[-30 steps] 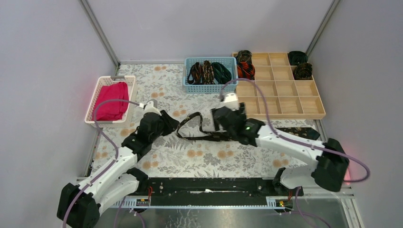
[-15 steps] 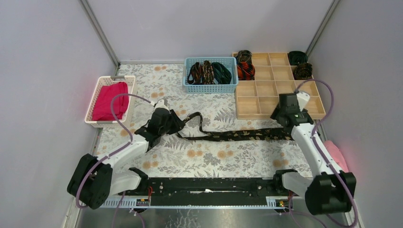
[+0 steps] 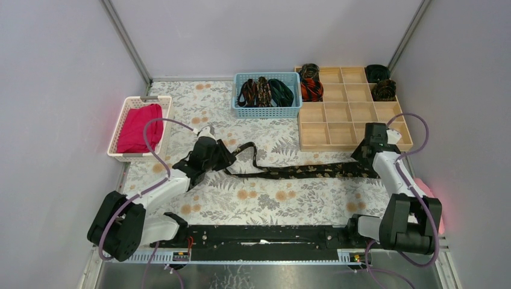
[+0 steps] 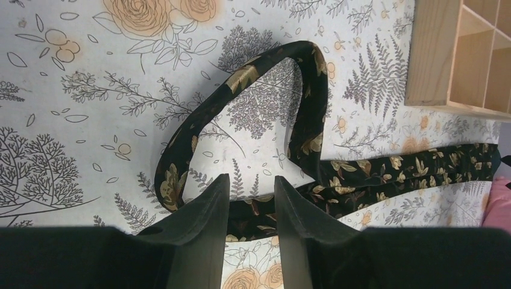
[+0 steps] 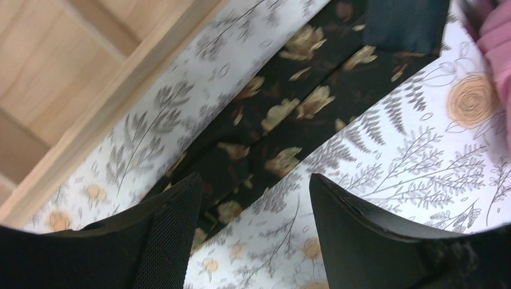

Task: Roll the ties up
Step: Flatten out the tie at the center of the board.

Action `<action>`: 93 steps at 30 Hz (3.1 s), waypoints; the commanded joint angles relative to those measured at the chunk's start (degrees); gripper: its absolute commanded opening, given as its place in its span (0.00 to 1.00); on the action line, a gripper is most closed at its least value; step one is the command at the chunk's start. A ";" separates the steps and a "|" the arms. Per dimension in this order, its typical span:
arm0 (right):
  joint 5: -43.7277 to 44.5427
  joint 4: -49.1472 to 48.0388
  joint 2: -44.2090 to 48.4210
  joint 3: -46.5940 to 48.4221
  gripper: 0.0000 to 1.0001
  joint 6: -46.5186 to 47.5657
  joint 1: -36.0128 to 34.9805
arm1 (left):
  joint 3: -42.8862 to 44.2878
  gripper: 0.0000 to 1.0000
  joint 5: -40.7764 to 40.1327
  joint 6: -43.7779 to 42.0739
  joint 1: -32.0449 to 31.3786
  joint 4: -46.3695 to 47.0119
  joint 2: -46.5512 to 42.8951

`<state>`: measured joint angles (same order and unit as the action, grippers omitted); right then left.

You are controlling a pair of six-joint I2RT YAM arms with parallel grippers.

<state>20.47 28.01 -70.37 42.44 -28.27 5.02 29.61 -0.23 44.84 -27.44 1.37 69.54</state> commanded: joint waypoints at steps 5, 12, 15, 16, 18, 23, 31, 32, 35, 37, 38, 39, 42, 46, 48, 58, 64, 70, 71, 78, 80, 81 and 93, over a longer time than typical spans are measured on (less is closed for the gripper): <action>-1.27 -5.93 -7.01 0.06 0.75 -0.10 7.78 | 3.64 0.41 -1.46 -0.91 -0.41 -2.65 -1.70; -5.45 -8.84 -11.07 0.20 0.74 -0.26 8.06 | 5.95 0.41 -3.63 -0.49 -2.90 -5.09 -0.98; -8.68 -10.36 -9.19 -0.21 0.71 0.40 7.99 | 5.77 0.41 -4.60 -0.45 -3.51 -5.49 -1.44; -10.24 -10.98 -8.07 -0.43 0.71 0.82 7.99 | 5.62 0.41 -5.37 -0.45 -3.87 -5.56 -1.74; -13.79 -12.49 -5.65 -1.24 0.70 1.37 7.99 | 5.35 0.41 -7.96 -0.74 -5.05 -5.98 -2.68; -18.65 -12.97 -5.21 -1.52 0.70 2.23 7.84 | 3.26 0.41 -11.51 0.05 -6.56 -5.00 -4.53; -14.29 -10.87 -13.41 0.43 0.56 2.36 7.20 | -1.56 0.42 -10.98 -0.42 -6.57 -4.47 -9.65; -13.03 -10.79 -13.62 0.12 0.54 2.28 6.99 | -2.06 0.42 -11.03 -0.67 -6.57 -4.26 -10.03; -11.14 -10.38 -13.95 -0.02 0.48 2.40 6.72 | -2.90 0.43 -10.62 -1.26 -6.57 -3.68 -10.19; -9.97 -9.73 -14.02 0.06 0.43 2.43 6.37 | -3.36 0.43 -9.85 -1.16 -6.57 -3.00 -9.64; -9.62 -9.75 -13.82 -0.18 0.43 2.41 6.01 | -3.53 0.43 -9.19 -1.16 -6.57 -2.69 -9.40; -9.18 -10.04 -13.49 -0.57 0.41 2.41 5.76 | -3.70 0.43 -8.45 -1.08 -6.53 -2.36 -9.18; -8.75 -9.98 -13.75 -0.74 0.36 2.25 5.50 | -4.39 0.43 -7.46 -1.10 -6.57 -1.77 -8.85; -9.80 -9.30 -13.14 -0.29 0.36 2.17 4.56 | -4.75 0.43 -8.50 -1.31 -6.57 -2.07 -9.22; -9.53 -8.86 -11.03 -0.49 0.38 2.09 3.74 | -4.73 0.43 -8.50 -1.41 -6.57 -2.16 -9.42; -10.54 -4.35 -5.93 1.17 0.47 2.14 2.24 | -5.04 0.43 -8.61 -1.25 -6.57 -2.19 -9.69; -11.41 -3.59 -6.89 0.17 0.44 2.15 2.02 | -5.01 0.43 -9.42 -1.41 -6.57 -3.22 -11.49; -12.70 -4.62 -8.96 -0.94 0.42 1.82 1.81 | -5.34 0.43 -8.98 -1.36 -6.57 -2.78 -11.48; -12.59 -4.69 -9.48 -0.95 0.42 1.82 1.71 | -5.41 0.43 -8.89 -1.34 -6.57 -2.63 -11.34; -13.34 -6.23 -12.40 -2.37 0.41 1.34 1.40 | -5.41 0.43 -8.76 -1.44 -6.57 -2.42 -11.16; -13.25 -6.61 -13.18 -2.34 0.37 1.14 1.31 | -5.52 0.43 -8.91 -1.50 -6.55 -2.42 -11.18; -12.89 -6.37 -13.35 -1.97 0.33 1.12 1.31 | -5.59 0.43 -8.94 -1.51 -6.57 -2.41 -11.18; -8.91 -4.77 -13.81 -0.35 0.00 -0.15 1.31 | -5.70 0.43 -9.14 -1.60 -6.57 -2.42 -11.31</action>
<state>8.95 21.52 -82.89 41.58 -27.11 6.90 24.62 -8.40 44.38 -33.78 -3.03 58.35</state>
